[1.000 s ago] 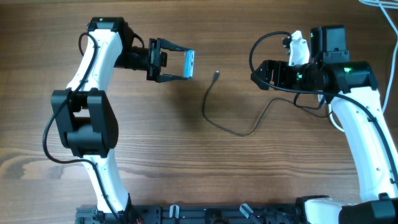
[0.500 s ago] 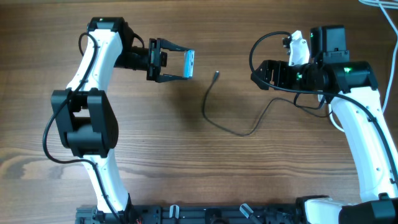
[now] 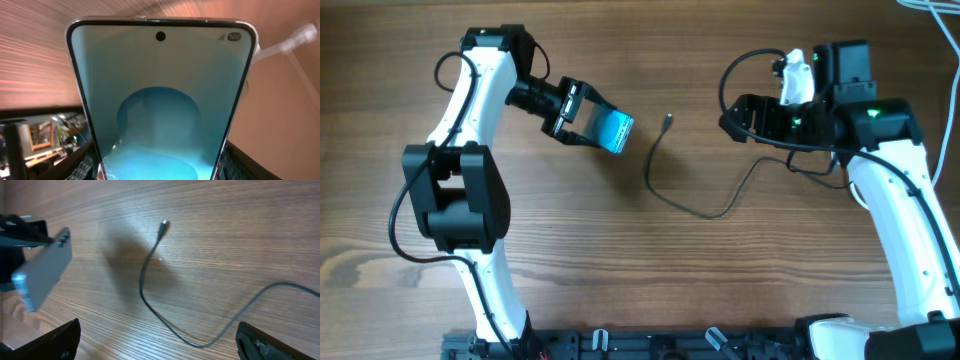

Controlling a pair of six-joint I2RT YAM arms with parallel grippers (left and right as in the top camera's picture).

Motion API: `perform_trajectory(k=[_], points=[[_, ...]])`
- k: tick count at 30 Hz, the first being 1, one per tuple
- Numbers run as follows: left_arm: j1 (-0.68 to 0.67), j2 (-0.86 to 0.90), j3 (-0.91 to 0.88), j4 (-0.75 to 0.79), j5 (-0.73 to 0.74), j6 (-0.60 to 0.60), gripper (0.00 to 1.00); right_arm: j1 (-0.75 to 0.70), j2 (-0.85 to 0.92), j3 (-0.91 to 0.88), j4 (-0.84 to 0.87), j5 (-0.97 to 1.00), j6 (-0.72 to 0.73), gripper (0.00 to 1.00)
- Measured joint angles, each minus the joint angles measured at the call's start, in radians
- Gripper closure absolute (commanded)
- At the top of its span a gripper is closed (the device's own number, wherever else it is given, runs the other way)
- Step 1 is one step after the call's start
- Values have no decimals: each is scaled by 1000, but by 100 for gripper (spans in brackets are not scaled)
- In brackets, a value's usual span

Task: Plug charger to phone and switch on socket

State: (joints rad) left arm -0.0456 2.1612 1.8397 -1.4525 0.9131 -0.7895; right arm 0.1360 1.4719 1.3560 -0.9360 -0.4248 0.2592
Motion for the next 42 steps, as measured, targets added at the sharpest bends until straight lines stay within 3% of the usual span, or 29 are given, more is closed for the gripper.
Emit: perform_trajectory(k=[2, 7, 18, 26, 42], points=[[0, 0, 0, 9, -102, -57, 96, 47, 0, -28, 47, 0, 29, 13], [0, 0, 0, 23, -180, -93, 96, 144, 4, -114, 190, 1, 150, 30], [-45, 0, 0, 56, -242, -128, 96, 424, 191, -124, 462, 3, 421, 36], [-117, 0, 0, 60, -269, -219, 96, 435, 195, -123, 526, 6, 466, 43], [-118, 0, 0, 64, -269, -227, 96, 484, 267, -124, 589, 38, 609, 60]])
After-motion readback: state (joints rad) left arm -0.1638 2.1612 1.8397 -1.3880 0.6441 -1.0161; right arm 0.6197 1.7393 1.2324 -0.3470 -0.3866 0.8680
